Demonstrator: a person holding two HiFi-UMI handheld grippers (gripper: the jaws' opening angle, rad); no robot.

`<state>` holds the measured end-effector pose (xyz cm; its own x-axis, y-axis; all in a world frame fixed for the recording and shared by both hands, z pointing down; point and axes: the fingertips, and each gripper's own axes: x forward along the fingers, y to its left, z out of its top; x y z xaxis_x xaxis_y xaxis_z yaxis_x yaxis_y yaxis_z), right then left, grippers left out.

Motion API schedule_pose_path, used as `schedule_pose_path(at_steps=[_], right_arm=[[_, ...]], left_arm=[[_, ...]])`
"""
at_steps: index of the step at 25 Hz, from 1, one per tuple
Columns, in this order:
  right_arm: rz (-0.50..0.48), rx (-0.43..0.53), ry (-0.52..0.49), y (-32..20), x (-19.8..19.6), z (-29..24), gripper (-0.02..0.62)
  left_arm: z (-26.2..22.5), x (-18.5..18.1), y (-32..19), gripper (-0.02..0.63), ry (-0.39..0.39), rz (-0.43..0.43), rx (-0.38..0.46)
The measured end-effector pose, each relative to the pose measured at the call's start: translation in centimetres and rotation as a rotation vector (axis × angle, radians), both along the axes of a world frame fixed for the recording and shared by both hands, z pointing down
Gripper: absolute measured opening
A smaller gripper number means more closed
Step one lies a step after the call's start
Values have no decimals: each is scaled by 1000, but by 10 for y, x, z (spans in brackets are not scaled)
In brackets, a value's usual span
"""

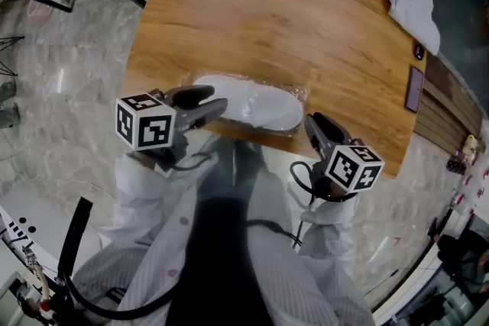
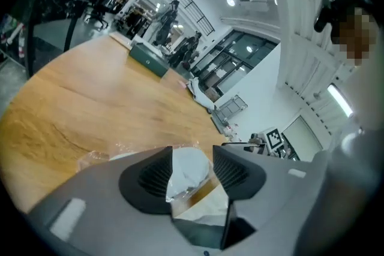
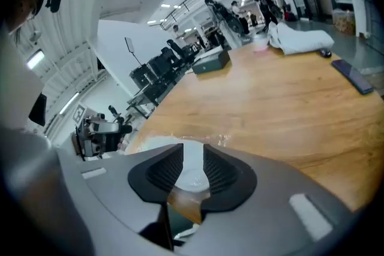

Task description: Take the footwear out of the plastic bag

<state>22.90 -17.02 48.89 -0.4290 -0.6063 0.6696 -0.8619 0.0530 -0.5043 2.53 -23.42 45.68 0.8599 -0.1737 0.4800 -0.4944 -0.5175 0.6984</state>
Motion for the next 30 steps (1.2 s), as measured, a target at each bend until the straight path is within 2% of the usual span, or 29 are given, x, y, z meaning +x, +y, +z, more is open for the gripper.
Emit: schedule_pose_path(at_steps=[2, 4, 7, 10, 15, 19, 25, 30], right_arm=[[-46, -76, -50, 8, 8, 17, 118], [-78, -141, -90, 17, 16, 34, 124], [-127, -233, -182, 21, 26, 59, 137], [-160, -307, -296, 26, 25, 72, 150], [-231, -376, -403, 31, 15, 83, 155], [-259, -403, -455, 31, 9, 87, 156], [-269, -419, -492, 34, 9, 90, 153], [-268, -415, -546, 35, 7, 89, 141]], left_arm=[[12, -23, -2, 242, 1, -2, -78], [26, -48, -7, 249, -23, -30, -152], [63, -77, -19, 235, -155, -35, -242], [92, -85, -15, 227, -267, 51, -306], [116, -74, -1, 229, -312, 194, -380], [127, -73, 0, 228, -331, 226, -408], [117, -86, -7, 227, -279, 194, -430], [125, -82, -2, 205, -249, 237, -445]])
